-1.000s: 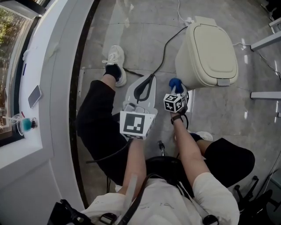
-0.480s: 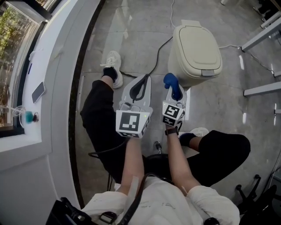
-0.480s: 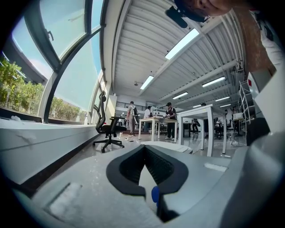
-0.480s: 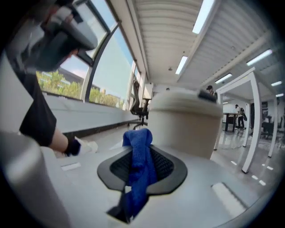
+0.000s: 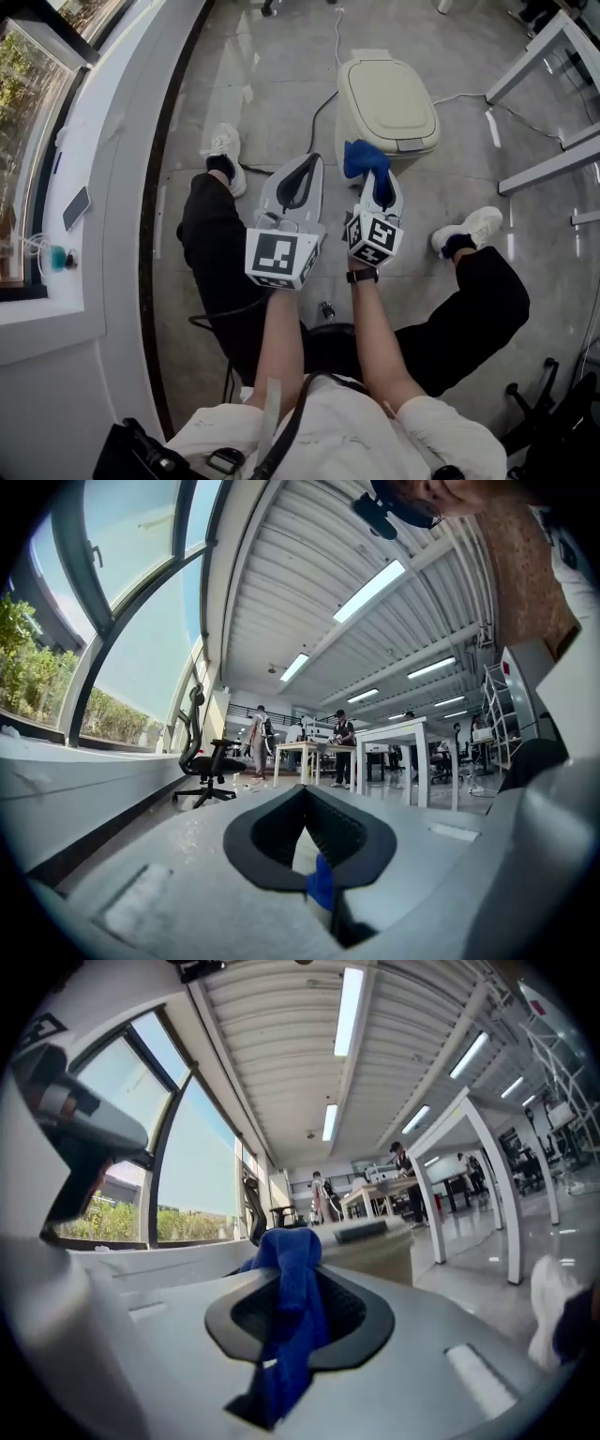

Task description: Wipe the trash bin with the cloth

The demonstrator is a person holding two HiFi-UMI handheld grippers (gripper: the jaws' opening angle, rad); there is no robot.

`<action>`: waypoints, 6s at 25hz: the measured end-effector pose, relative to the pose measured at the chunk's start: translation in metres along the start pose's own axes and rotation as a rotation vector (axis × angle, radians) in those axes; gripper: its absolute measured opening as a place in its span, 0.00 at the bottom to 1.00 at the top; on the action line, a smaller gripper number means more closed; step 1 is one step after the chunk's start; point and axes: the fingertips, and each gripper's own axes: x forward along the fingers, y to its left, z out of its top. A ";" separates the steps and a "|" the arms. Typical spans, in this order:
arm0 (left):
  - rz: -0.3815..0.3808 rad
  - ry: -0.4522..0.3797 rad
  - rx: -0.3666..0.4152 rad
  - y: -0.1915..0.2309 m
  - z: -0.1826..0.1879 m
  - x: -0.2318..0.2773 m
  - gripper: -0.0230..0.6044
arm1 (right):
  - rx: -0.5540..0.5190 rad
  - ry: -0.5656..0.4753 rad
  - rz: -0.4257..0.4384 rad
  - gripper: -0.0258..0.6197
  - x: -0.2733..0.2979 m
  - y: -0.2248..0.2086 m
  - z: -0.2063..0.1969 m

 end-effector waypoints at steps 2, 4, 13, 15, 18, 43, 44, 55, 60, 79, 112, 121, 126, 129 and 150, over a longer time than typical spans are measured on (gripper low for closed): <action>-0.005 0.014 0.006 -0.003 -0.007 0.005 0.03 | 0.023 0.103 -0.016 0.14 0.003 -0.011 -0.050; 0.003 0.042 0.008 -0.003 -0.019 0.013 0.03 | -0.009 0.190 -0.011 0.14 0.010 -0.019 -0.097; 0.101 0.127 -0.013 0.002 -0.068 0.041 0.03 | -0.087 0.577 0.087 0.14 0.045 -0.052 -0.268; 0.125 0.143 -0.017 0.000 -0.076 0.039 0.03 | -0.102 0.637 0.124 0.14 0.049 -0.054 -0.291; 0.156 0.160 -0.008 -0.006 -0.089 0.034 0.03 | -0.099 0.676 0.157 0.14 0.051 -0.059 -0.305; 0.305 0.032 -0.022 -0.076 -0.046 0.009 0.03 | -0.069 0.093 0.426 0.14 0.022 -0.035 -0.032; 0.315 0.042 -0.009 -0.070 -0.052 0.011 0.03 | -0.104 0.124 0.414 0.14 0.028 -0.038 -0.053; 0.389 0.119 -0.004 -0.043 -0.088 0.018 0.03 | -0.105 0.651 0.440 0.14 0.047 -0.061 -0.268; 0.449 0.126 -0.001 -0.035 -0.091 0.014 0.03 | -0.040 0.723 0.495 0.14 0.049 -0.063 -0.274; 0.507 0.056 -0.023 -0.090 -0.074 0.020 0.03 | 0.201 0.041 0.717 0.14 0.020 -0.049 0.024; 0.523 0.011 -0.014 -0.147 -0.057 0.036 0.03 | 0.430 0.141 0.837 0.14 0.009 -0.071 0.055; 0.519 0.048 -0.015 -0.160 -0.076 0.036 0.03 | 0.503 0.438 0.487 0.14 0.056 -0.139 -0.100; 0.529 0.070 -0.001 -0.160 -0.077 0.032 0.03 | 0.466 0.641 0.364 0.14 0.073 -0.164 -0.198; 0.524 0.084 0.011 -0.166 -0.079 0.034 0.03 | 0.435 0.707 0.381 0.14 0.079 -0.173 -0.228; 0.491 0.051 0.021 -0.187 -0.063 0.091 0.03 | 0.758 0.468 0.851 0.14 0.053 -0.133 0.031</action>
